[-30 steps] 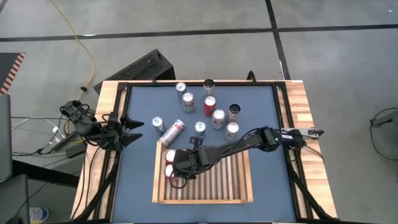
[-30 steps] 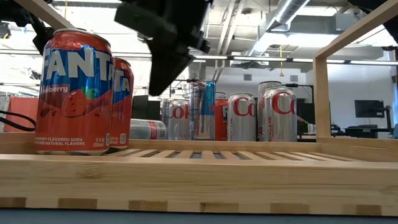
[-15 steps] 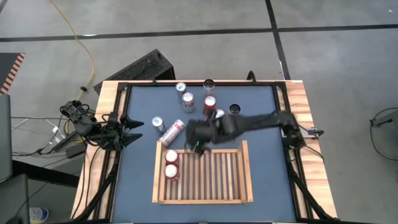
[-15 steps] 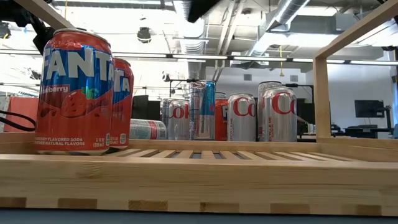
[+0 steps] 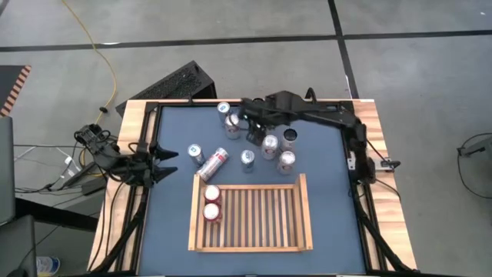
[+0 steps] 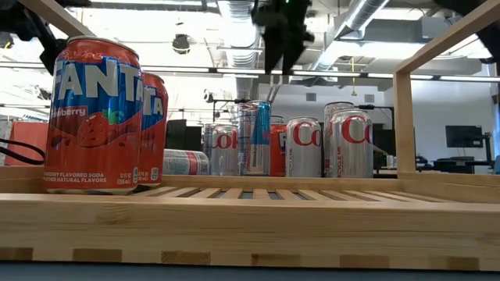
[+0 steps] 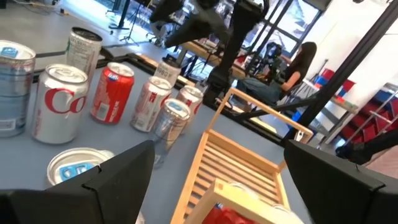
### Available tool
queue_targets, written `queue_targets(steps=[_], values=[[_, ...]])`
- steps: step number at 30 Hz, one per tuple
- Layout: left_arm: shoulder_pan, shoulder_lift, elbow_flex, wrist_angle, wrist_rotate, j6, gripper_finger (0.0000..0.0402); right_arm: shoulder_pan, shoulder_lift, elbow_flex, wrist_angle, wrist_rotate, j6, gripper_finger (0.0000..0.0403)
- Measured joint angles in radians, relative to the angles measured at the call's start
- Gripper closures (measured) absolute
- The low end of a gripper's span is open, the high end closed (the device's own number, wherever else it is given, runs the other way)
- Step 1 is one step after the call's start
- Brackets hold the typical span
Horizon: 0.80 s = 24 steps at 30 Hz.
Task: Place canned beverage on shelf
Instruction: Put the red soda can on the shelf aligned with the other red soda can
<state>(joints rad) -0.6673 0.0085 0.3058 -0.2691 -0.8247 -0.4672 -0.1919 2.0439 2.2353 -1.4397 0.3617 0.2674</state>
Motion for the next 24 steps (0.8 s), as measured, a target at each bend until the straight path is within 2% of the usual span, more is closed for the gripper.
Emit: queue_targets(steps=[3,8,11,19,24], values=[[0.0,0.0,0.0,-0.031,0.0,-0.017,0.0053,-0.051,0.044,-0.001,0.003,-0.028,-0.035,0.0078],[0.0,0.0,0.0,-0.069,-0.001,-0.049,0.0053,-0.108,0.086,-0.002,0.004,-0.141,-0.12,0.0078],[0.0,0.0,0.0,-0.091,-0.001,-0.064,0.0053,-0.114,0.09,-0.002,0.004,-0.147,-0.264,0.008],[0.0,0.0,0.0,-0.112,-0.022,-0.072,0.0053,-0.102,0.071,0.0,-0.008,-0.154,-0.798,0.0081],[0.0,0.0,0.0,-0.135,-0.087,-0.079,0.0053,-0.108,0.07,-0.017,0.061,-0.166,-0.951,0.0081]])
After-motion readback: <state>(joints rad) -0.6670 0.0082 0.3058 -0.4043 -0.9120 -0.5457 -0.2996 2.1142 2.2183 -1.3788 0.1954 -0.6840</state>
